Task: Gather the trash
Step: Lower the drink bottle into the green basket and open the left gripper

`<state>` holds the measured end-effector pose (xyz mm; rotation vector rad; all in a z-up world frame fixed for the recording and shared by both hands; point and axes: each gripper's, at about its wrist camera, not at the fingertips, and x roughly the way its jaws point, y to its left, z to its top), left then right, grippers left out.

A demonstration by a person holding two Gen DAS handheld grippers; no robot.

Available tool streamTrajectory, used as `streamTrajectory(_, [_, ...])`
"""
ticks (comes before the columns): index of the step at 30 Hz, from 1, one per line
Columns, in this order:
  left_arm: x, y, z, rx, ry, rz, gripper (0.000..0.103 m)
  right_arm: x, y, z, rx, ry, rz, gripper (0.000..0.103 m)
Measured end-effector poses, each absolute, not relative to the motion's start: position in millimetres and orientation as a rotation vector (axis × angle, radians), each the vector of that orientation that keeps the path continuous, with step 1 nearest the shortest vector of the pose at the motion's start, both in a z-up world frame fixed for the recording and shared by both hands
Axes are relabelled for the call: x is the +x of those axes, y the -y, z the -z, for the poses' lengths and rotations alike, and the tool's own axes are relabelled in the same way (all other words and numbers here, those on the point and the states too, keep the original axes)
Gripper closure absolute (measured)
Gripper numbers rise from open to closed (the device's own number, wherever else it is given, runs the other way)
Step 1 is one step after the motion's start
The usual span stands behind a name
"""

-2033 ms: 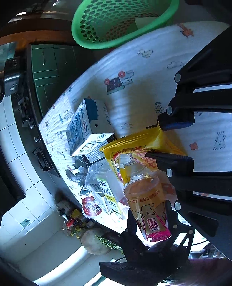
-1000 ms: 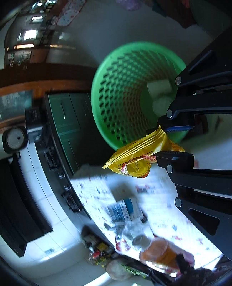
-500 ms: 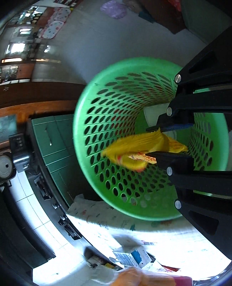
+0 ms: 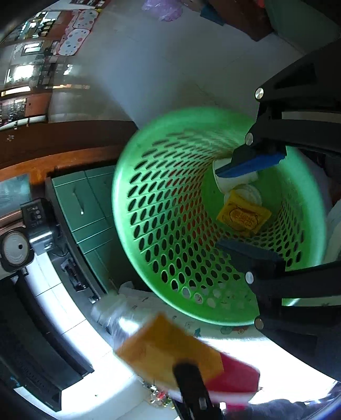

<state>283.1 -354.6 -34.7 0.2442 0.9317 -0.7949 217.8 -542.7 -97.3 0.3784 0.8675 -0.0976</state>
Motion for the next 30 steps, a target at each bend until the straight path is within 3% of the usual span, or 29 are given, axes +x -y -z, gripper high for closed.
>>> streamTrajectory(8, [293,380,58,0.249,-0.979,0.774,0.031,193,550,82,0.346,-0.806,0.123,0.047])
streamTrajectory(21, [301,392,84,0.221,-0.999,0.757,0.029,181,552,91,0.374,-0.814,0.118,0.046])
streamTrajectory(25, [300,389,84,0.195,-0.983,0.759,0.019,179,550,94,0.385,-0.818,0.119,0.046])
streamTrajectory(30, [291,378,71,0.185,-0.939,0.759,0.019,176,544,90,0.382,-0.817,0.117,0.046])
